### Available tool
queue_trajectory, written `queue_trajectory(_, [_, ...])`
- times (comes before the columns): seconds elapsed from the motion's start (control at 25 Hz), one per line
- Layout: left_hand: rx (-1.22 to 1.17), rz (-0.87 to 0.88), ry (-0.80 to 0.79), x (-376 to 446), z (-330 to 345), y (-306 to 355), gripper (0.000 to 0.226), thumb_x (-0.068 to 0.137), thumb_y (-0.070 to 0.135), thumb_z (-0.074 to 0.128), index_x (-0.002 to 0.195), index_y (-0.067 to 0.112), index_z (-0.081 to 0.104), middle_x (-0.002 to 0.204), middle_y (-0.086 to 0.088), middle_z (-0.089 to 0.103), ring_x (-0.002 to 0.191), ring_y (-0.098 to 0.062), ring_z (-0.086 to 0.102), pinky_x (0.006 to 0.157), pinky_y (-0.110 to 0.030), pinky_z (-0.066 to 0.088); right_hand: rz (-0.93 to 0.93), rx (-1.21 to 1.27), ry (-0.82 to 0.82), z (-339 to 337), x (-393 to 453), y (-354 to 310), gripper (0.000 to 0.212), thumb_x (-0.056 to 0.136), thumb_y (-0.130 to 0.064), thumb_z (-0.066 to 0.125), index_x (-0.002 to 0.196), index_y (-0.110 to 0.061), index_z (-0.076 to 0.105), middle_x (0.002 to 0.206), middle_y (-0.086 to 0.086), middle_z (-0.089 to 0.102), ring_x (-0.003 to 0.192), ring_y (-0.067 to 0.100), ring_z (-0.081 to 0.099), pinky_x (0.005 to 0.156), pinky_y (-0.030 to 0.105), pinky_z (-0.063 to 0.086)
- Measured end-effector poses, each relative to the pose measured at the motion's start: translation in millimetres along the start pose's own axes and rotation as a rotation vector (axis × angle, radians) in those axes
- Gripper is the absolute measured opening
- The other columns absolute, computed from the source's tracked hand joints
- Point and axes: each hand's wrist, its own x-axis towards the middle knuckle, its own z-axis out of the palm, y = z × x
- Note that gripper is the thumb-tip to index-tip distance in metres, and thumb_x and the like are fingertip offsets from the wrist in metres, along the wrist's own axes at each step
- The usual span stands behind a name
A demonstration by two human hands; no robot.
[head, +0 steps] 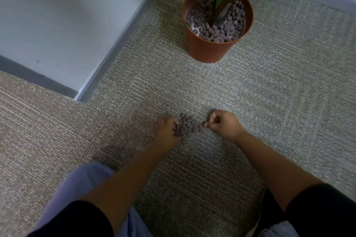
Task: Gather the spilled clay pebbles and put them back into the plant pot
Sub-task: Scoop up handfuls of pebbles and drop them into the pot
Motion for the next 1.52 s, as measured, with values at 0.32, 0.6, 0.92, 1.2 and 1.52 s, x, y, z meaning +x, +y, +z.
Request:
queue_trajectory(0.32, [0.082, -0.018, 0.102, -10, 15, 5, 0.062, 0.071, 0.008, 0.071, 0.127, 0.009, 0.044, 0.126, -0.018, 0.042, 0.115, -0.032, 0.047, 0.097, -0.036, 0.042, -0.034, -0.241, -0.04, 50, -14, -24, 0.067, 0.074, -0.027, 0.073, 0.131, -0.016, 0.039, 0.132, 0.01, 0.041, 0.111, 0.031, 0.057, 0.095, 0.039, 0.049])
queue_trajectory(0.6, [0.146, -0.035, 0.128, -5, 16, 9, 0.039, 0.075, 0.004, 0.063, 0.111, 0.003, 0.05, 0.118, -0.019, 0.047, 0.108, -0.033, 0.049, 0.091, -0.034, 0.042, -0.016, -0.241, -0.013, 47, -5, -34, 0.028, 0.081, -0.02, 0.061, 0.108, -0.013, 0.054, 0.116, 0.013, 0.051, 0.1, 0.032, 0.06, 0.081, 0.03, 0.047])
queue_trajectory(0.92, [0.325, 0.107, 0.061, -3, 10, 5, 0.032, 0.081, 0.006, 0.055, 0.112, 0.003, 0.052, 0.121, -0.017, 0.046, 0.107, -0.031, 0.051, 0.093, -0.031, 0.038, 0.265, 0.539, -0.089, 33, 7, -31, 0.022, 0.085, 0.001, 0.059, 0.073, -0.016, 0.051, 0.067, 0.009, 0.058, 0.046, 0.007, 0.059, 0.05, 0.021, 0.054])
queue_trajectory(1.2, [0.172, 0.03, 0.072, 0, 6, 12, 0.015, 0.078, 0.006, 0.061, 0.093, 0.004, 0.057, 0.108, -0.02, 0.052, 0.094, -0.032, 0.057, 0.084, -0.028, 0.043, 0.501, 1.009, -0.341, 17, 6, -32, 0.037, 0.079, 0.015, 0.027, 0.077, -0.014, 0.05, 0.073, 0.002, 0.054, 0.066, 0.013, 0.056, 0.055, 0.023, 0.054])
queue_trajectory(1.52, [-1.047, -0.422, 0.026, 12, -9, 50, 0.029, 0.093, 0.005, 0.038, 0.067, 0.007, 0.051, 0.064, -0.007, 0.048, 0.057, -0.013, 0.048, 0.053, -0.023, 0.045, 0.518, 1.241, -0.069, 17, 20, -46, 0.033, 0.084, 0.005, 0.032, 0.077, -0.011, 0.059, 0.066, 0.001, 0.058, 0.058, 0.01, 0.056, 0.06, 0.022, 0.055])
